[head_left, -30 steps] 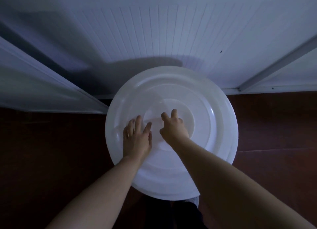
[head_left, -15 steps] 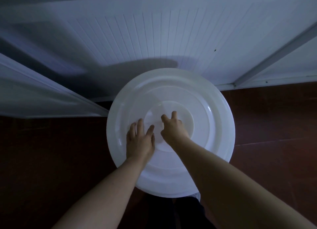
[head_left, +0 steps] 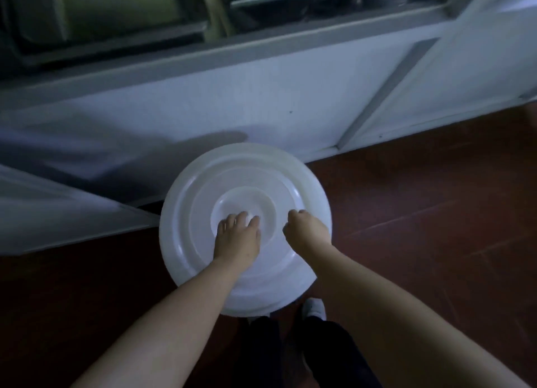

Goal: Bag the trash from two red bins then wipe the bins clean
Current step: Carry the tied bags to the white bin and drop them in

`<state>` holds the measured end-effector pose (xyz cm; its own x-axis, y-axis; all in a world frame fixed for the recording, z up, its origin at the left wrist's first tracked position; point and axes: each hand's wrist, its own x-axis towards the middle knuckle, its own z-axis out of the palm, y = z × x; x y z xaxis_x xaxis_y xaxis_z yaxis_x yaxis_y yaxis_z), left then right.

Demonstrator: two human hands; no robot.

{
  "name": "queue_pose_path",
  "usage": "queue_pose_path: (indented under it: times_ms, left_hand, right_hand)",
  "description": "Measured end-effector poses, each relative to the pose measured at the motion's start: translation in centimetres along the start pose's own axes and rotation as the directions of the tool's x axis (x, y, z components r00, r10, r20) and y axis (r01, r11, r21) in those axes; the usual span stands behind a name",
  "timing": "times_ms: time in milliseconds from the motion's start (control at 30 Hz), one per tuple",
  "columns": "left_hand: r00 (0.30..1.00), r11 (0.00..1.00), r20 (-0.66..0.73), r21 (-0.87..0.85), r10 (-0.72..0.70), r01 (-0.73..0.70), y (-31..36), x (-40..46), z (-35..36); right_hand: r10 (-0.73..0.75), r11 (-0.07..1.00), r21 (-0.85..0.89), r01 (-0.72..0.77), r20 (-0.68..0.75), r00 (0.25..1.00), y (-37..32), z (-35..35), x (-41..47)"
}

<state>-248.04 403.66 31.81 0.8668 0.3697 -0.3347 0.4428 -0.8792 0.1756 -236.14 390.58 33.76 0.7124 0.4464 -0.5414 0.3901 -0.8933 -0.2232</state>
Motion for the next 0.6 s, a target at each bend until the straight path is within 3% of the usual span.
queue_pose_path:
  times_ms: [133,300,433,600]
  left_hand:
    - [0.992,0.992,0.026,0.003,0.127,-0.127,7.4,1.0,-6.9]
    - [0.928,0.911,0.096,0.178,0.361,-0.373,19.1,1.1,-12.0]
    - [0.852,0.818,0.18,0.24,0.491,-0.522,31.4,2.8,-15.8]
    - [0.795,0.745,0.272,0.283,0.542,-0.604,48.3,5.1,-20.0]
  right_hand:
    - [0.11,0.994,0.008,-0.11,-0.013,0.994,5.1,-6.9,-4.8]
    - [0.228,0.962,0.154,-0.223,-0.014,0.974,14.5,-14.2,-11.2]
    - [0.343,0.913,0.274,-0.303,-0.109,0.933,25.6,-21.0,-15.3]
    - [0.432,0.885,0.291,-0.365,-0.215,0.876,41.3,-29.4,-20.1]
